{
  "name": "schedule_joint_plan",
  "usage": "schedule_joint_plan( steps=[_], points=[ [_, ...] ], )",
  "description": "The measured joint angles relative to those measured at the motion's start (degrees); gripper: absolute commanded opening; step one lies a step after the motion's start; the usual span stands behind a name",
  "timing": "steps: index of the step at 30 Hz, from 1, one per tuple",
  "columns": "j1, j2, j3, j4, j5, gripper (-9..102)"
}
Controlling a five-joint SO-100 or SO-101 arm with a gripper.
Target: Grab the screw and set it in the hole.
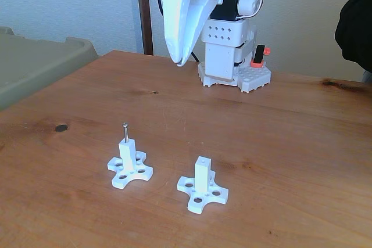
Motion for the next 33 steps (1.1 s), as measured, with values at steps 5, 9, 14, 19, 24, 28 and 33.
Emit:
schedule_joint_plan(
  steps=[5,9,14,19,24,28,33],
  points=[
    [0.0,-6.8,-6.3,1.7,0.8,-4],
    [0.0,-11.2,-9.9,1.7,1.7,-4],
    [0.1,-18.6,-16.2,1.7,2.2,-4],
    [0.7,-26.6,-22.2,1.7,3.4,-4],
    [0.8,-31.5,-25.9,2.2,4.0,-4],
    [1.9,-33.8,-26.5,1.6,4.0,0],
    [2.1,-35.8,-26.6,1.3,4.0,3]
  ],
)
